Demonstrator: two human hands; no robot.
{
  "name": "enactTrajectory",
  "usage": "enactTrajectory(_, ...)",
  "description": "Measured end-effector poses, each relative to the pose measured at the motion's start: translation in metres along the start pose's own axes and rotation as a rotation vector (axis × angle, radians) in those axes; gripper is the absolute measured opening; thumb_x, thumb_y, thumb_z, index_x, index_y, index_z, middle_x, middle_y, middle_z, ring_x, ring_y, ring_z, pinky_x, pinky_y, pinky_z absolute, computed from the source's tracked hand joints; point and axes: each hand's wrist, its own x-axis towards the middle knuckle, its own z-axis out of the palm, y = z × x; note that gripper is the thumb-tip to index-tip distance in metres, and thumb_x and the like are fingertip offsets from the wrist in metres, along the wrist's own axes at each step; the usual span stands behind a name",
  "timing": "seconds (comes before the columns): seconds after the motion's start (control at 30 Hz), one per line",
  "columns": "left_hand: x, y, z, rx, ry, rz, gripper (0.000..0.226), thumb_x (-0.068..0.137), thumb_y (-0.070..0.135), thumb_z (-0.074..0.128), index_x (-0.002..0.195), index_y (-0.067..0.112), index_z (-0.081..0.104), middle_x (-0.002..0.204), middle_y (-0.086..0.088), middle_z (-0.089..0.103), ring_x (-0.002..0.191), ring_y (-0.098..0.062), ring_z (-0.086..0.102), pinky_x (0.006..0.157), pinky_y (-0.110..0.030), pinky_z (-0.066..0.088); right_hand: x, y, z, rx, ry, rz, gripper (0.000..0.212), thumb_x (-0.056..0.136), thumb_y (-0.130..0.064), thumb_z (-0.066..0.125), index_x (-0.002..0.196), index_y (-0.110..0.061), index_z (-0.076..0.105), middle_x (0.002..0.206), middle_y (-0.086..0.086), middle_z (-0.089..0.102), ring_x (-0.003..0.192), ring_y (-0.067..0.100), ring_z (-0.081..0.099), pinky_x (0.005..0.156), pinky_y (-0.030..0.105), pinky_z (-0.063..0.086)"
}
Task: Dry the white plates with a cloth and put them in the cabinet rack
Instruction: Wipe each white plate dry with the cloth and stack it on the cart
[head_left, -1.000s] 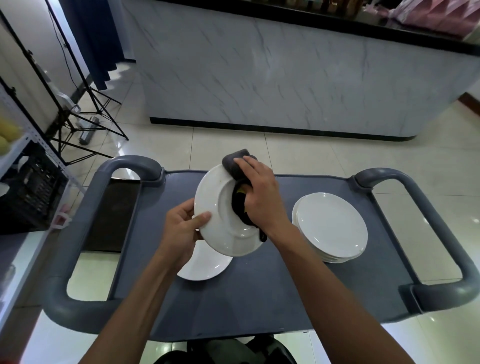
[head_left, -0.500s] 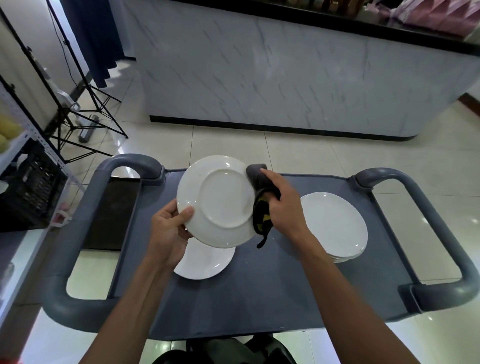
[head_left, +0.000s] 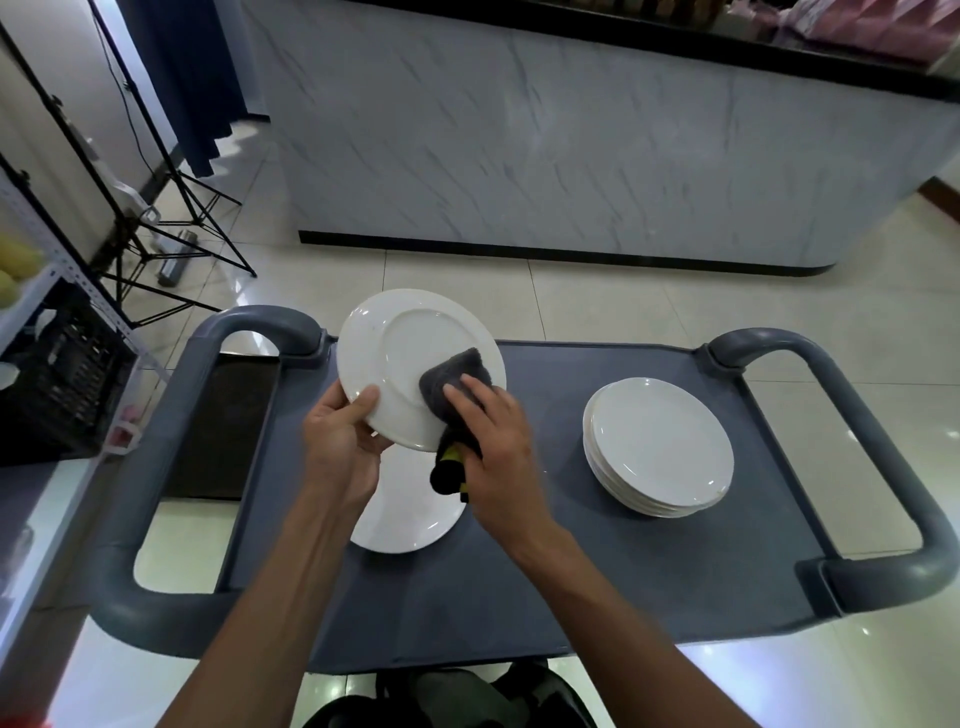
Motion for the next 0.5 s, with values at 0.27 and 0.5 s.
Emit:
enactTrajectory(0.27, -0.004, -0.006, 0.007, -0.006, 0.013, -0.002, 0.028, 0.097, -0.001, 0.05, 0.116, 0.011, 0.067, 0.114, -0.014, 0.07, 0.098, -0.027, 0.068, 0.074, -0.039, 0.061, -0.009, 0.0, 0.01, -0.064, 0.003, -0.105, 0.061, 0.084, 0.004, 0.053, 0.142, -0.015, 0.053, 0.152, 0.003, 0.045, 0.137, 0.029, 0.039, 0.109, 0.049, 0.037)
enactTrajectory(0.5, -0.007, -0.016, 0.008, -0.013, 0.024, -0.041, 0.025, 0.098, 0.004, 0.051, 0.112, 0.013, 0.07, 0.106, -0.014, 0.072, 0.088, -0.028, 0.068, 0.065, -0.035, 0.06, -0.023, 0.003, 0.013, -0.104, 0.02, -0.217, 0.065, 0.077, 0.009, 0.063, 0.137, -0.014, 0.059, 0.149, 0.006, 0.049, 0.135, 0.033, 0.045, 0.103, 0.051, 0.041)
